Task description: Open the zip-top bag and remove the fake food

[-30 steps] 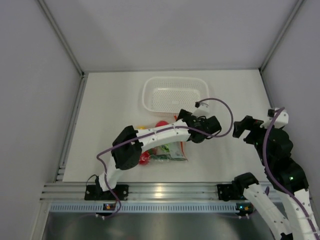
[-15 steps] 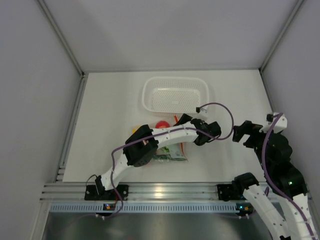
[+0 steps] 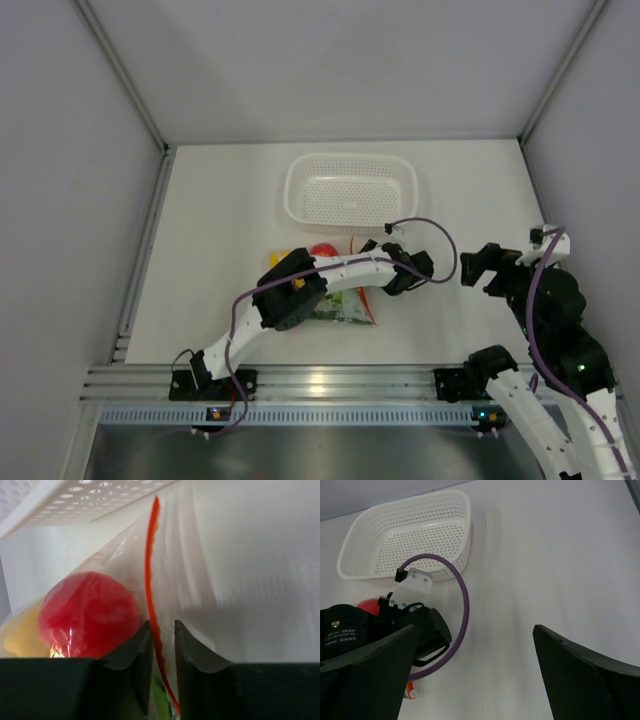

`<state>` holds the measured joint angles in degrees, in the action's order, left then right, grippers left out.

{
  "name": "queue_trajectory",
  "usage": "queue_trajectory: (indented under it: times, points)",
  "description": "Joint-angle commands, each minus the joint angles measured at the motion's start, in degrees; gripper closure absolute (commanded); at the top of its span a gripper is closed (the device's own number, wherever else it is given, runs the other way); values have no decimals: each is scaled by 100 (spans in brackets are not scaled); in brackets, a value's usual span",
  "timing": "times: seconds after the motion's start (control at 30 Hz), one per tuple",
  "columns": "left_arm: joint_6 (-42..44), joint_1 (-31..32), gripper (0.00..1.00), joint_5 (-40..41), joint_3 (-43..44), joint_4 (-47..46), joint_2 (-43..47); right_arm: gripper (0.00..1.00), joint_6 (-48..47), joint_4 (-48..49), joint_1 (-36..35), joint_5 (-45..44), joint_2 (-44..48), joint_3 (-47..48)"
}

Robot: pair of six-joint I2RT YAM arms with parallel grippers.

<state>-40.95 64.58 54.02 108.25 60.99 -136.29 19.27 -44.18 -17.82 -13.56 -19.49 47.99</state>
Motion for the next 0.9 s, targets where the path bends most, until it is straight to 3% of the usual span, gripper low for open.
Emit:
queue_trajectory:
  times: [0.0,0.03,0.07,0.13,0.27,0.5,0.6,0.7,0.87]
  points:
    - [-141,-33,77,-58,-67,71,313,1,-2,235,25,55,50,53]
    - [-150,-33,81,-76,-67,71,348,1,-2,235,25,47,50,53]
    - [-185,-33,92,-102,-67,71,375,1,-11,235,33,47,50,53]
    - [-229,-42,99,-198,-76,62,506,1,-11,235,33,55,41,62]
    - [-360,-50,100,-269,-146,80,840,1,-28,244,25,82,15,62]
    - [-853,-85,100,-208,-515,80,2167,1,68,559,33,398,181,-158]
    - [-1064,-94,100,-24,-576,88,2676,1,-10,779,33,968,296,-254]
    - [-1327,-103,100,170,-612,80,3177,0,-142,1183,33,2187,209,-386]
    - [-2021,-121,100,548,-691,80,3854,1,173,2517,42,5193,-476,-614]
